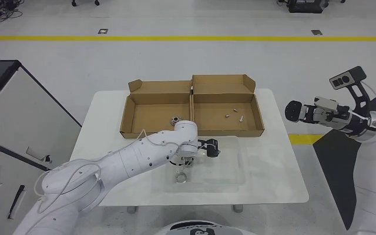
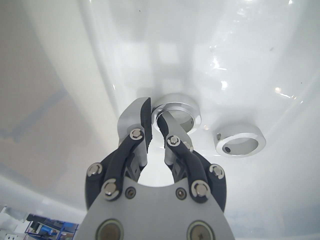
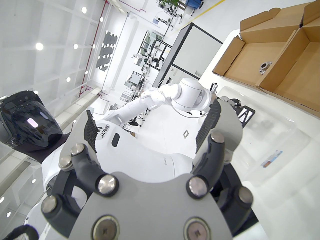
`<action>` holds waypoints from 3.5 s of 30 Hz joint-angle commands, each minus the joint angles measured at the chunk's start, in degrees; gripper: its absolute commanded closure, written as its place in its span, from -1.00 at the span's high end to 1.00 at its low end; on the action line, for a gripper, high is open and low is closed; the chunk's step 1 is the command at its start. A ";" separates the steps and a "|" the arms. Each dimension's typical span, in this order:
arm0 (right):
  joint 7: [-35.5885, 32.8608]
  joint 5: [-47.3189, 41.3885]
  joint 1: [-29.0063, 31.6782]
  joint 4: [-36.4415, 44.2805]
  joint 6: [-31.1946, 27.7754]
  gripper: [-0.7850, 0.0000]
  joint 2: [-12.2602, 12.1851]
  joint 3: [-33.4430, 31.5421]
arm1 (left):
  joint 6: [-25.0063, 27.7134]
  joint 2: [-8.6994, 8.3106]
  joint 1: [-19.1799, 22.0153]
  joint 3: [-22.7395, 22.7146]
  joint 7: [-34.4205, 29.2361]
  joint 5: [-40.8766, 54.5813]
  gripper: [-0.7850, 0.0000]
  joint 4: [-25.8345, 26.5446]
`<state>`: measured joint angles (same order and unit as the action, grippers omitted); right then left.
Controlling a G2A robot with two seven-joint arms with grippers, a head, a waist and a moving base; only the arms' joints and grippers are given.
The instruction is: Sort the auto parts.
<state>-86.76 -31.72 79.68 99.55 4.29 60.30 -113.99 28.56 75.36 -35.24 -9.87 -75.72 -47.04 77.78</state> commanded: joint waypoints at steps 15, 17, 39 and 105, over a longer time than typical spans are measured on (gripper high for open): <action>0.00 0.00 0.00 0.00 0.00 1.00 0.00 0.00 | -2.41 -2.39 0.05 -6.95 -1.58 3.29 -1.00 7.35; 0.00 0.00 0.00 0.00 0.00 1.00 0.00 0.00 | -3.17 -3.16 -0.09 -8.59 -2.50 4.07 -1.00 9.97; 0.00 0.00 0.00 0.00 0.00 1.00 0.00 0.00 | -7.03 -7.37 -1.26 -16.19 -3.48 7.80 -1.00 21.78; 0.00 0.00 0.00 0.00 0.00 1.00 0.00 0.00 | 28.74 -13.35 -16.16 -45.65 39.71 79.20 -1.00 19.35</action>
<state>-86.76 -31.72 79.68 99.55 4.29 60.30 -113.99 56.25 61.87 -51.57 -55.99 -35.90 29.14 97.14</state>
